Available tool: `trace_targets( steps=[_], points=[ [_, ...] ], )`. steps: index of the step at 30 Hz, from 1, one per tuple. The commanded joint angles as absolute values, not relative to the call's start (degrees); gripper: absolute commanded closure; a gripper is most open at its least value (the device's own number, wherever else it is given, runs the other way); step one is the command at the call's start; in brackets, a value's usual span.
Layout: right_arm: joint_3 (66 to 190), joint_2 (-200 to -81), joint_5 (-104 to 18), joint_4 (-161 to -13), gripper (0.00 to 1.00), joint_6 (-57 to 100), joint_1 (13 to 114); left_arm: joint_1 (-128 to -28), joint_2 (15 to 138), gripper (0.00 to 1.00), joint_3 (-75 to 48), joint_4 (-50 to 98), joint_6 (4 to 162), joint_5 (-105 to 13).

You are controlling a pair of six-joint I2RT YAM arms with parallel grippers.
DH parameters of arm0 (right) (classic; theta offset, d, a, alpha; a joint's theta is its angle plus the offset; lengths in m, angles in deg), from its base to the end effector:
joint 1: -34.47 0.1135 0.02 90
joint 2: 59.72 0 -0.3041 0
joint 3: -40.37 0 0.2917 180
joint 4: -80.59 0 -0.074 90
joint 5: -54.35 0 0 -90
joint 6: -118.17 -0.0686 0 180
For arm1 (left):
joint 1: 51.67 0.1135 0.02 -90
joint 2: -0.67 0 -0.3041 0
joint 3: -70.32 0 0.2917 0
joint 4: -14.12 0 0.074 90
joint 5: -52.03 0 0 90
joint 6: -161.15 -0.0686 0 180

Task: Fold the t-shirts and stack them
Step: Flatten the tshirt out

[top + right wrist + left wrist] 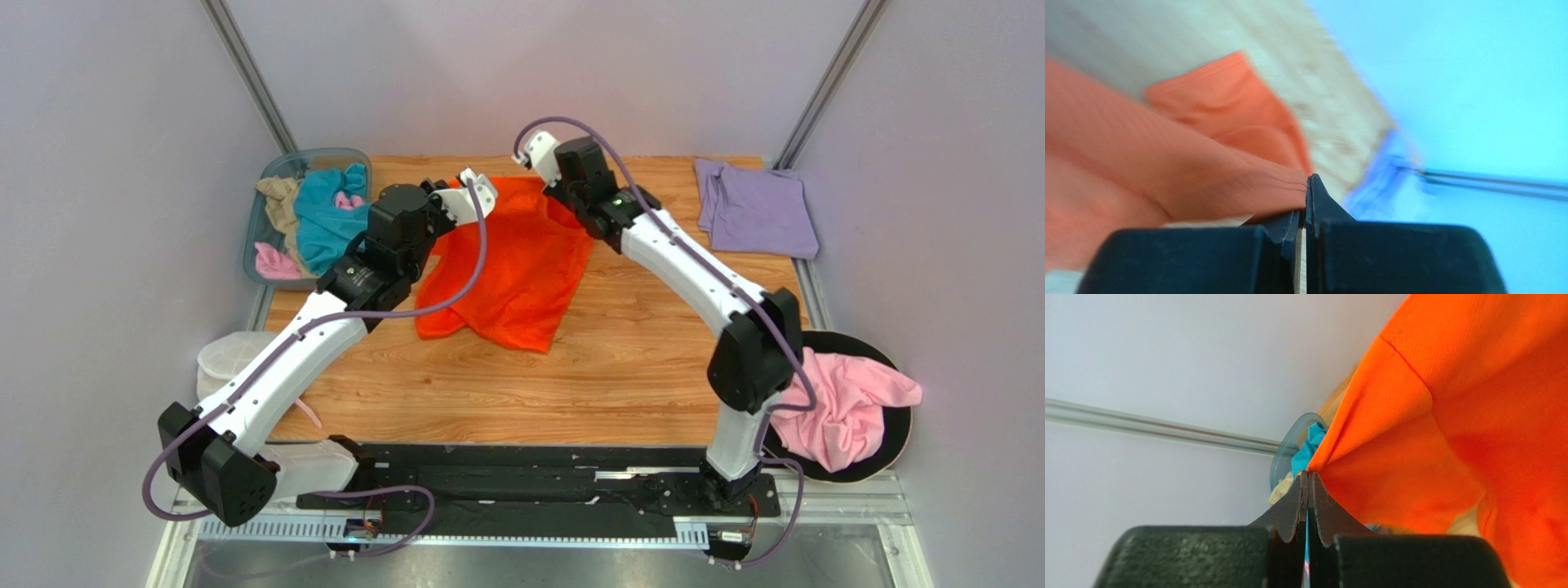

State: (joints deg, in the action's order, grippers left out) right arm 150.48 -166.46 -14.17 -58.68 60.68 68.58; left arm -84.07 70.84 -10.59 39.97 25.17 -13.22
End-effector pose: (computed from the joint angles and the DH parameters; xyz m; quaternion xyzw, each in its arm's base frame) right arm 0.4350 0.2643 0.3382 -0.4146 0.7813 -0.1609 0.4379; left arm 0.2983 -0.1553 0.4184 0.3890 0.6834 0.2392 0.5696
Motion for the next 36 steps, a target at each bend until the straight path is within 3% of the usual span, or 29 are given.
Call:
trace_targets(
  steps=[1,8,14,17,22,26,36],
  points=[
    [158.3,-156.8,0.8,-55.3,1.00,70.9,68.7,-83.6,68.8,1.00,-13.8,35.3,23.9,-7.9],
    [158.2,-147.4,7.9,-61.4,1.00,81.9,68.7,-83.6,69.0,1.00,-29.9,39.5,24.0,-10.8],
    [157.3,-137.3,5.3,-59.7,1.00,82.5,67.8,-83.7,66.9,1.00,-45.2,45.9,24.7,-15.4],
    [155.7,-132.7,2.9,-57.2,1.00,79.9,67.6,-83.7,64.0,1.00,-46.5,48.4,22.2,-17.8],
    [149.9,-126.8,-1.5,-55.1,1.00,78.9,67.7,-83.7,59.6,1.00,-43.8,53.4,21.3,-18.3],
    [147.7,-125.9,-1.4,-52.2,1.00,80.5,67.7,-83.6,57.1,1.00,-32.9,52.7,19.8,-16.7],
    [168.1,-133.7,-0.3,-34.5,1.00,81.9,72.2,-83.7,58.1,1.00,-19.2,51.7,24.9,-19.3]
  ],
)
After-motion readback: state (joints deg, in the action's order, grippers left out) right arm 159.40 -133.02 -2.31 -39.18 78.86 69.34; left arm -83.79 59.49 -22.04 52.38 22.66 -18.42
